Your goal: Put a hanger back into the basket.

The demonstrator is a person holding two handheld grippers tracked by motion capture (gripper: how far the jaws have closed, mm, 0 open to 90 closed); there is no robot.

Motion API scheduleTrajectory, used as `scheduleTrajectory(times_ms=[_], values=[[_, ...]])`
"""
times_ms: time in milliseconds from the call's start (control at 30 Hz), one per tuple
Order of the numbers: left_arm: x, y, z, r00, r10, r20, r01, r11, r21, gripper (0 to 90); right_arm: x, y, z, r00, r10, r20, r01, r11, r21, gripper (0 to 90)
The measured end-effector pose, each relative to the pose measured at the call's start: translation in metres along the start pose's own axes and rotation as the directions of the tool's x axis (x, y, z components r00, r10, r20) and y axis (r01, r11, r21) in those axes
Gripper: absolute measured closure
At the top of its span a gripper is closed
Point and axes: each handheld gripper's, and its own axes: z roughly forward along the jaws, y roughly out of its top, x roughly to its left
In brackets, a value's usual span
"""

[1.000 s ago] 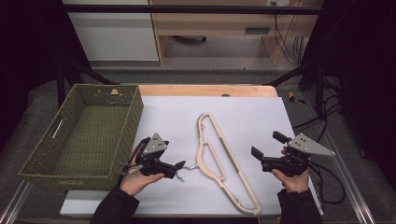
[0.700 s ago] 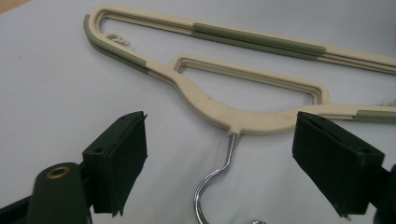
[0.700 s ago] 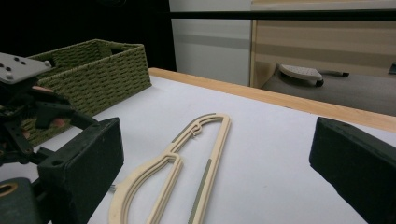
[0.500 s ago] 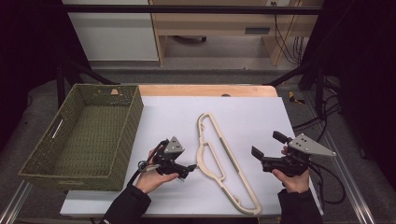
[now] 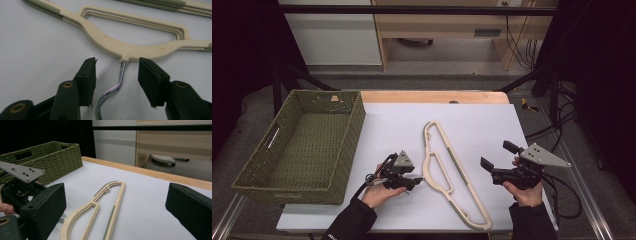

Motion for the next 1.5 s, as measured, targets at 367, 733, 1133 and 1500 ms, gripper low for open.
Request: scheduleTrajectory(times_ms=[367, 733, 1133, 1500], values=[[0.002, -0.002, 0.009, 0.9994, -0.011, 0.032, 0.010, 0.9993, 0.036, 70.2, 0.001, -0.001, 0.002, 1.0000, 0.003, -0.004, -0.003, 1.0000, 0.009, 3.5], [0.004, -0.003, 0.013, 0.9975, 0.009, 0.071, -0.013, 0.9982, 0.058, 81.7, 0.001, -0.002, 0.003, 0.9999, -0.008, -0.008, 0.008, 0.9999, 0.011, 3.6], [0.005, 0.000, 0.011, 0.9938, 0.065, 0.091, -0.071, 0.9956, 0.061, 88.2, 0.004, -0.004, 0.009, 0.9998, -0.008, -0.019, 0.009, 0.9994, 0.032, 3.6], [0.001, 0.006, 0.003, 0.9929, 0.077, 0.091, -0.084, 0.9938, 0.073, 88.4, 0.012, -0.009, 0.020, 0.9985, -0.012, -0.053, 0.015, 0.9986, 0.051, 5.8]])
